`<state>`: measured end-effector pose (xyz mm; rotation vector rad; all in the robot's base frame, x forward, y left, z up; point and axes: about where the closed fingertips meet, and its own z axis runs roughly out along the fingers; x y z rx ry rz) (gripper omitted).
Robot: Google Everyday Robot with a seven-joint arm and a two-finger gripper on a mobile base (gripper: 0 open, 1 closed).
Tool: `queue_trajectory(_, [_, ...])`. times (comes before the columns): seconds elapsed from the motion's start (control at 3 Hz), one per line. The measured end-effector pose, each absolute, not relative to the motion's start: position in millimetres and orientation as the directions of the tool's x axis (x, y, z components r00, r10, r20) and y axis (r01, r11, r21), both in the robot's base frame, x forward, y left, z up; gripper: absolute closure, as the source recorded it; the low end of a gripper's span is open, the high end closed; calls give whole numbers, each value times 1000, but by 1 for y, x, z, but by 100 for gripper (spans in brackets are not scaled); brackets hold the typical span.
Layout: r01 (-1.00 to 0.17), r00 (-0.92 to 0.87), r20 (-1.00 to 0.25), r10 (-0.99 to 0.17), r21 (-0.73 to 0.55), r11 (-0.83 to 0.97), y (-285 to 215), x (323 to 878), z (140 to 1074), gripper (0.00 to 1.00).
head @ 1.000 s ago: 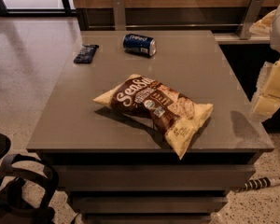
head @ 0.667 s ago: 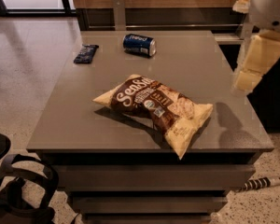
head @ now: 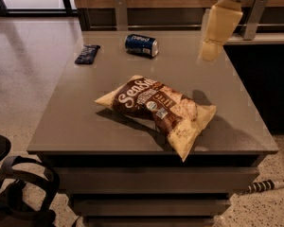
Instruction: Place pepsi can upright
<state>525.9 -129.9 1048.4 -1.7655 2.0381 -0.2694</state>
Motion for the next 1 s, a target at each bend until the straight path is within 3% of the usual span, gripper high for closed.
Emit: queue_trajectory(1.0, [-923,-47,-245,-968,-360,136,-82,581,1031,0])
